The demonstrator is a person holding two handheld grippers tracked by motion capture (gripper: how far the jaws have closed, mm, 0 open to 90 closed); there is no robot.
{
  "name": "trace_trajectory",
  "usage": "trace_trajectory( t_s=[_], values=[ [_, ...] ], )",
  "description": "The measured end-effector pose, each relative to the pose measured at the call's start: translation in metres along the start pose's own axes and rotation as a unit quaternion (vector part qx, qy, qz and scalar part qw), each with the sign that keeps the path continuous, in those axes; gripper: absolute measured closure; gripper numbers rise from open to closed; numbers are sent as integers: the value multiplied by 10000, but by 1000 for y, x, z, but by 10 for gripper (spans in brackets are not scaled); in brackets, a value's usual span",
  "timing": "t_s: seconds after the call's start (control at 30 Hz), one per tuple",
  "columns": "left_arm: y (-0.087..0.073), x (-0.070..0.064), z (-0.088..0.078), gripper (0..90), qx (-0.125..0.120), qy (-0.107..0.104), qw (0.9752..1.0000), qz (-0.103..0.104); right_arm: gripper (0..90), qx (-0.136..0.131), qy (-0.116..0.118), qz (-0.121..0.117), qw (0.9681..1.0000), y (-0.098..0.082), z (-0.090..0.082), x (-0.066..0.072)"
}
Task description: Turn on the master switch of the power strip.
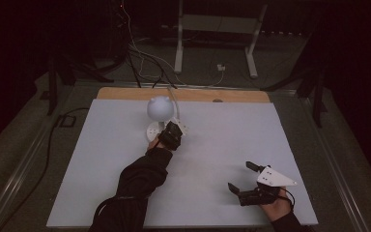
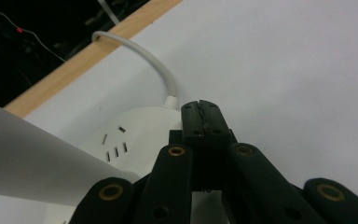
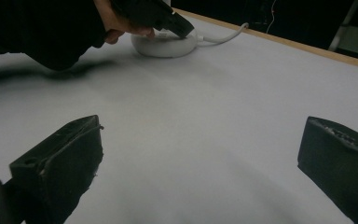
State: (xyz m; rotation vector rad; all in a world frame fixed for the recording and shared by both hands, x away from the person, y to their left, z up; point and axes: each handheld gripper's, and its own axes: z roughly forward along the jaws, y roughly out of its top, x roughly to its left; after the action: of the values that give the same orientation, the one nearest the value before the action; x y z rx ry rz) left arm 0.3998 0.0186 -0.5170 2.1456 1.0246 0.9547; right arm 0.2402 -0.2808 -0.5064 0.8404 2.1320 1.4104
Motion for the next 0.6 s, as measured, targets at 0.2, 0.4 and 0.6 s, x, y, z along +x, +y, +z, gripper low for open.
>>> trace_trajectory(
  t_s=[0.2, 0.4, 0.6],
  values=[
    [1, 6, -1, 900, -55, -45, 9999, -128, 0, 21, 23, 25, 10000, -1, 1, -1],
    [0, 10, -1, 900, -4, 71, 10000, -41, 0, 35, 31, 36, 10000, -2, 1, -1],
    [0, 9, 0, 900, 122, 177, 9997, 111, 0, 37, 27, 38, 10000, -1, 1, 0]
  ],
)
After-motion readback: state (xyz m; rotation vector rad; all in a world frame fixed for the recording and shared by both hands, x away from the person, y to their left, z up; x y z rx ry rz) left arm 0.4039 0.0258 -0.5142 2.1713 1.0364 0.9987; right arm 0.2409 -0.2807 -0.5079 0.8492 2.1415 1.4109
